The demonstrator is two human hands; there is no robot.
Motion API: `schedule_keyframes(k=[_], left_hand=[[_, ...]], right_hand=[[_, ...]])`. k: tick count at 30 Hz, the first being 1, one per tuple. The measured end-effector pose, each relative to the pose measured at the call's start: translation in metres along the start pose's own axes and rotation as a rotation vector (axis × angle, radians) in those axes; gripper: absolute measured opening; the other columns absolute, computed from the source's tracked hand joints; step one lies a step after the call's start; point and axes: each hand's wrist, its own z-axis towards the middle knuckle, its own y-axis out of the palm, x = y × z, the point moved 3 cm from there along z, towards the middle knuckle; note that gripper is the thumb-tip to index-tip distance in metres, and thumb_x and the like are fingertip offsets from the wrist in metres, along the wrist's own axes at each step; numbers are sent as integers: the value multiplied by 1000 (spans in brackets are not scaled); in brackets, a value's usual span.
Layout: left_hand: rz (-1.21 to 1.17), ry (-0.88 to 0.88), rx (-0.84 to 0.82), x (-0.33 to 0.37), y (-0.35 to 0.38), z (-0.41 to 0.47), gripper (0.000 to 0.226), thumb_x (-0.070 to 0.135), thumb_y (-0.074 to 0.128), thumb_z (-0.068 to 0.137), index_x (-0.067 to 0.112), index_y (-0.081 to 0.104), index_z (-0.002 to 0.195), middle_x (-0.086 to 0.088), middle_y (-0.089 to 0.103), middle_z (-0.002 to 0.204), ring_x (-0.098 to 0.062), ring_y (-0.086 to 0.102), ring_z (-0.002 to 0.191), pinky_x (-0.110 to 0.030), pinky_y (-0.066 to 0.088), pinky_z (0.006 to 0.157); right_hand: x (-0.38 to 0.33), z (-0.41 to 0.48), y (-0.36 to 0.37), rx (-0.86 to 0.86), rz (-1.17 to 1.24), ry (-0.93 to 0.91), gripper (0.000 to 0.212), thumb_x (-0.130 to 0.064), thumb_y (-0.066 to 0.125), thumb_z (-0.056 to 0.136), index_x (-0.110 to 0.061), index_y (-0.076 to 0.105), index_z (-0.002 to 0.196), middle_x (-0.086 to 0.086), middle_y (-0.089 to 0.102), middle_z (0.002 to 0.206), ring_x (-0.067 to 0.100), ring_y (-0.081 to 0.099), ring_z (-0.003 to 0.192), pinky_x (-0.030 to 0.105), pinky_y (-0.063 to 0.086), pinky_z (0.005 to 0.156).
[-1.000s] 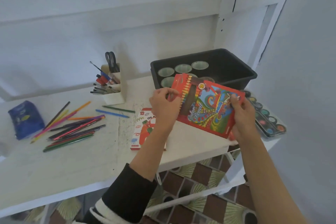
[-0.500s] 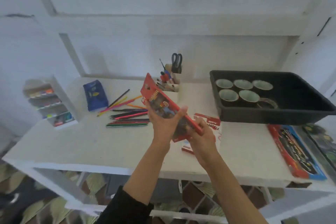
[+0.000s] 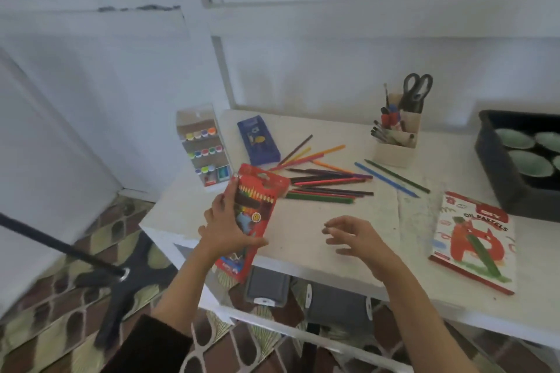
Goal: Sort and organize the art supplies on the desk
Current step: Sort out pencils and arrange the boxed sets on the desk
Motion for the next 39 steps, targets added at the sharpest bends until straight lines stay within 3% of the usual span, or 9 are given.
schedule_keyframes(k=[5,8,13,17,22,27,30,36,39], left_hand=[[389,122,-215,-29,2,14,133,63,79,57,45,-21,142,-2,0,157,-32,14,142,-59,24,110],[542,213,-291,-28,7,22,131,63,78,60,46,-24,141,-2,-7,158,-33,6,144,-60,16,113],[602,293,-376,-27,16,40,132,60,80,58,55,-30,131,1,-12,158,-33,-1,145,-61,8,113],[647,297,-406,-22,19,48,134,57,82,57,53,-26,134,1,-15,158,-32,-4,145,-61,7,112],[631,247,-453,-24,23,55,134,51,85,58,53,-26,134,5,-23,157,-29,-15,145,-62,3,112],[515,86,-417,-26,18,51,132,37,87,62,49,-20,139,7,-21,157,-27,-21,144,-59,1,113],[437,-52,-356,-32,18,43,130,36,86,62,50,-15,143,6,-22,157,-26,-21,144,-66,0,109],[285,-205,-261,-50,10,32,112,27,82,71,56,0,142,5,-18,158,-28,-18,144,-72,3,108],[303,-208,-274,-63,6,29,104,35,78,74,60,2,139,10,-14,158,-25,-14,145,-72,4,108]], right_hand=[[5,16,-2,258,-12,7,9,-14,58,92,-20,64,94,0,68,97,14,65,88,24,50,71],[6,29,-7,336,-228,-71,13,-10,58,91,-20,63,98,-2,65,102,14,61,93,24,47,79],[7,60,-21,304,-810,-282,36,-10,56,90,-17,53,126,3,53,128,19,47,118,28,39,99],[9,81,-25,244,-1031,-367,36,-16,55,91,-15,52,127,2,49,128,18,47,114,27,45,90],[8,99,-30,188,-1045,-455,22,-11,60,87,-8,61,108,7,56,108,24,54,100,30,48,72],[3,112,-35,72,-1046,-468,17,-16,54,92,-11,58,108,3,52,111,17,46,108,26,43,81],[3,111,-44,78,-1016,-441,17,-15,53,93,-11,59,109,3,56,109,19,48,104,27,40,84],[-5,110,-73,69,-834,-402,10,-8,54,91,-14,61,94,2,59,95,13,47,85,24,35,71],[-9,110,-63,-47,-834,-471,9,-9,59,89,-17,61,91,-2,59,91,11,49,84,23,35,70]])
